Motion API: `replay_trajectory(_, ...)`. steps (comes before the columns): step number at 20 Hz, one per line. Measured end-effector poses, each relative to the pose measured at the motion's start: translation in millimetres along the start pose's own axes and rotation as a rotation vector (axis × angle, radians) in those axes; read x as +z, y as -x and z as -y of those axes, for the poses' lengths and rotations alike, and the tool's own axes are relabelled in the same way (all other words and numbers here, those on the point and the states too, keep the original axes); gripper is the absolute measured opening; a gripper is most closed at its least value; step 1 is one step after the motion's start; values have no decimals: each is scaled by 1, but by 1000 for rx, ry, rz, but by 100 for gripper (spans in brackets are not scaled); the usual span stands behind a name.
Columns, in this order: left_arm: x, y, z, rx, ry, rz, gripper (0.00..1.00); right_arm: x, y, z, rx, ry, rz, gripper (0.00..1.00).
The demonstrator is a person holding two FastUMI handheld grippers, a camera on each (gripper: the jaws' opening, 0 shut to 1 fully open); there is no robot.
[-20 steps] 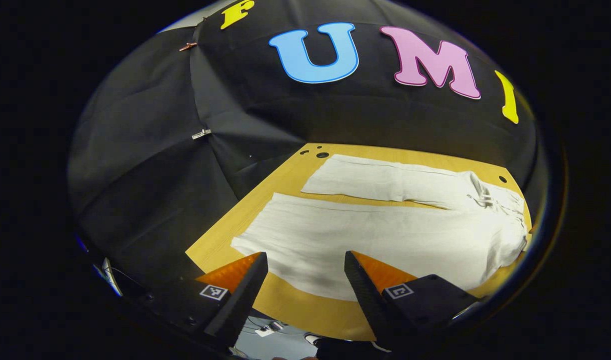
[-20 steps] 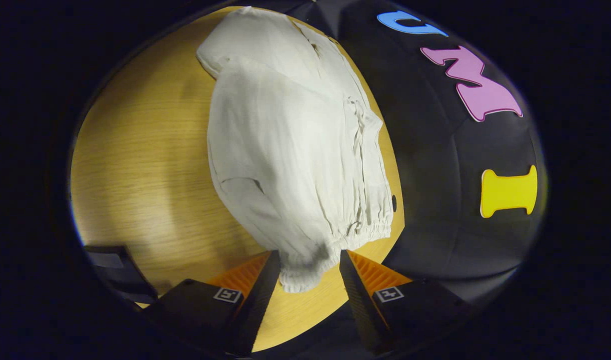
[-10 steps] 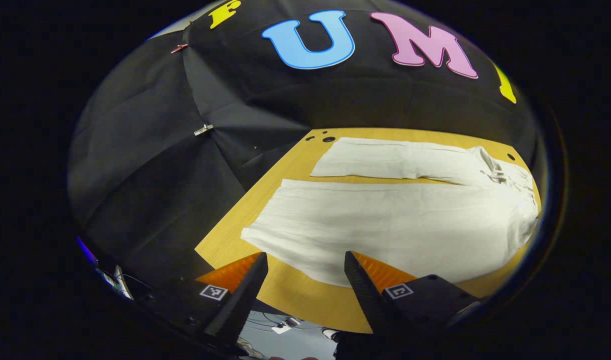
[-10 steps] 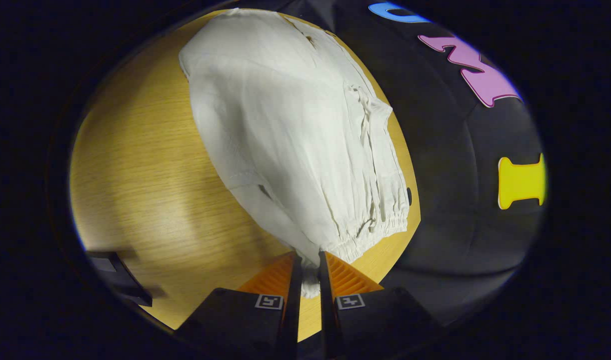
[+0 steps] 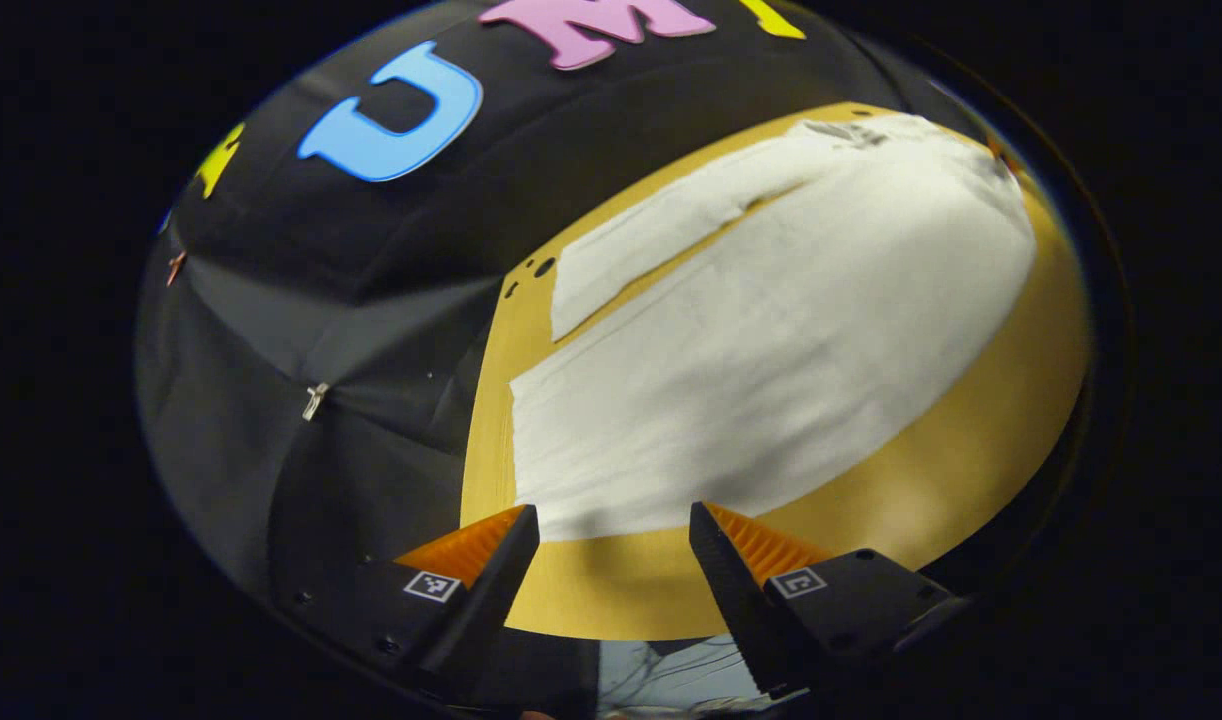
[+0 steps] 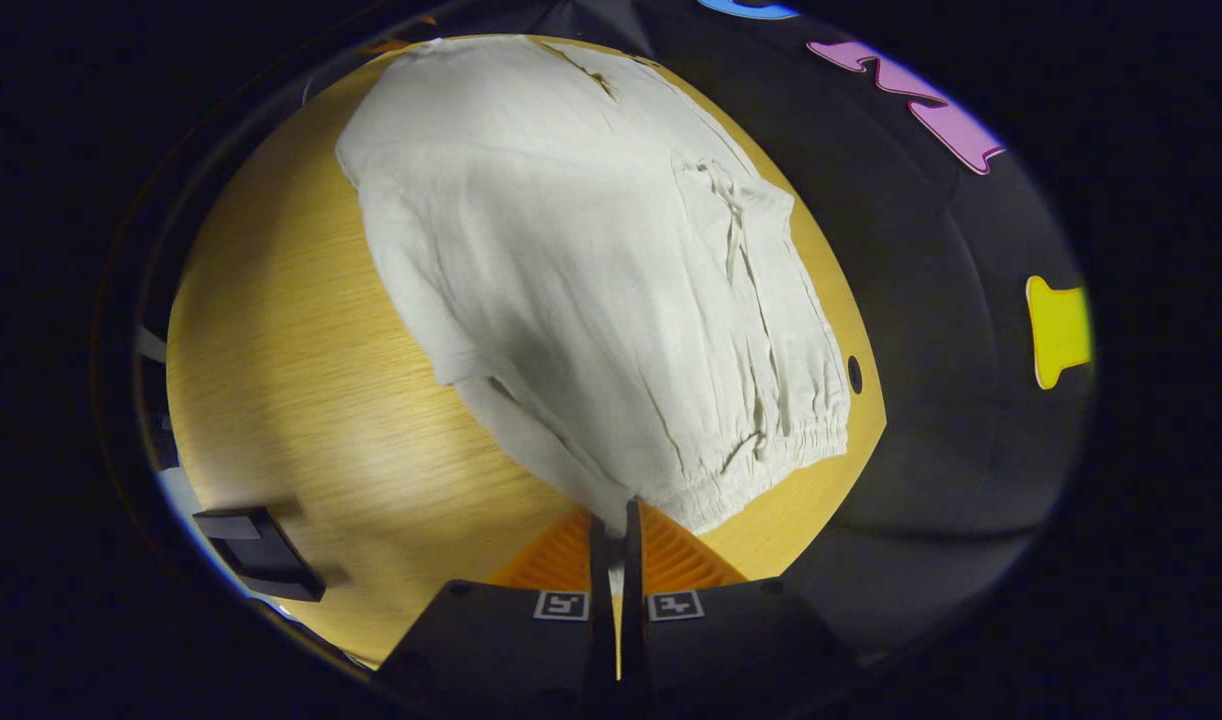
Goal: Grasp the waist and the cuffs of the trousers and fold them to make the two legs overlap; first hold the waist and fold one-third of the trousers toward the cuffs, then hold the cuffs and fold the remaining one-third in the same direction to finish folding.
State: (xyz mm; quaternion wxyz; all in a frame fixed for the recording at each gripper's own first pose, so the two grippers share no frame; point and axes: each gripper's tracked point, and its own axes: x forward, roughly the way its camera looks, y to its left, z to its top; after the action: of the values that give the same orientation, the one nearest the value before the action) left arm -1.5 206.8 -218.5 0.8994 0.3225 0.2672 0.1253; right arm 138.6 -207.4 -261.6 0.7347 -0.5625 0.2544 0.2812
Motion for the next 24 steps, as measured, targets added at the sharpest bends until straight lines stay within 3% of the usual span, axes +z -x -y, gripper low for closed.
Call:
replay_trajectory(3, -31, -24, -11, -5, -144, -47, 96, -2, 0, -1, 2, 98, 1, 6)
replay_trajectory(6, -39, -33, -17, -7, -275, -46, 97, -2, -1, 0, 0, 109, 0, 6)
replay_trajectory(11, -28, -72, -31, -48, -648, 2, 91, -2, -2, 0, -1, 114, -9, 6)
replay_trajectory(14, -23, -85, -32, -129, -737, 0, 72, -1, -3, 1, -7, 120, -14, 6)
replay_trajectory(19, -17, -101, -31, -130, -783, -65, 42, -2, -3, 1, -10, 113, -21, 6)
replay_trajectory(21, -15, -103, -30, -133, -760, -85, 17, -1, -3, 1, -17, 119, -22, 6)
replay_trajectory(22, -15, -105, -29, -129, -751, -85, 10, -2, -2, 2, -25, 122, -26, 6)
replay_trajectory(24, -14, -106, -30, -121, -732, -85, 7, -1, -3, 3, -40, 122, -32, 6)
